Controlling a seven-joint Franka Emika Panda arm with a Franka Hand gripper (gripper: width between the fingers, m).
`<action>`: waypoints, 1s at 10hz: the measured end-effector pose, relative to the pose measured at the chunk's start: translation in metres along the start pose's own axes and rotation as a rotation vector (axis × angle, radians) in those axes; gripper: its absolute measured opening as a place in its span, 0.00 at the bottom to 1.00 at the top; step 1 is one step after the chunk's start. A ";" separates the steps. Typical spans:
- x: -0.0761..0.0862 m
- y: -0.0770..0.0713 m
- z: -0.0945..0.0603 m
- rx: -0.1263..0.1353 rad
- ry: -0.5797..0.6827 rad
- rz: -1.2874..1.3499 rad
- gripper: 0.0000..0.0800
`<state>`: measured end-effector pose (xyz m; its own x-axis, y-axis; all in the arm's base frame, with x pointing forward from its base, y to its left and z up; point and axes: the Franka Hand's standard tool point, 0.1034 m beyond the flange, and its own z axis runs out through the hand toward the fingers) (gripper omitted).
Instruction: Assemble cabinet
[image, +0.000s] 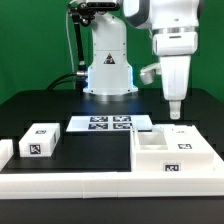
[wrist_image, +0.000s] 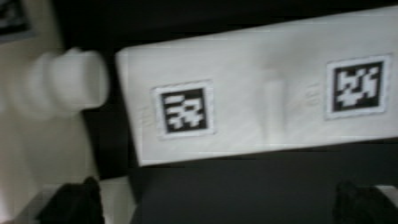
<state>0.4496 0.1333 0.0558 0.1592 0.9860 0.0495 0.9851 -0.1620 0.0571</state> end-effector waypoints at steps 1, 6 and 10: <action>0.001 0.004 -0.002 -0.006 0.002 0.001 0.81; -0.007 -0.004 0.014 0.021 -0.003 -0.099 0.81; -0.011 -0.013 0.029 0.057 -0.006 -0.084 0.81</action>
Offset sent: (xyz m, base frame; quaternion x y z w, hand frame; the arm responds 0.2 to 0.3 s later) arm -0.0027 -0.0033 -0.0098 -0.0163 -0.0011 -0.1233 0.9922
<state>0.4366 0.1261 0.0254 0.0756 0.9963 0.0407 0.9971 -0.0758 0.0036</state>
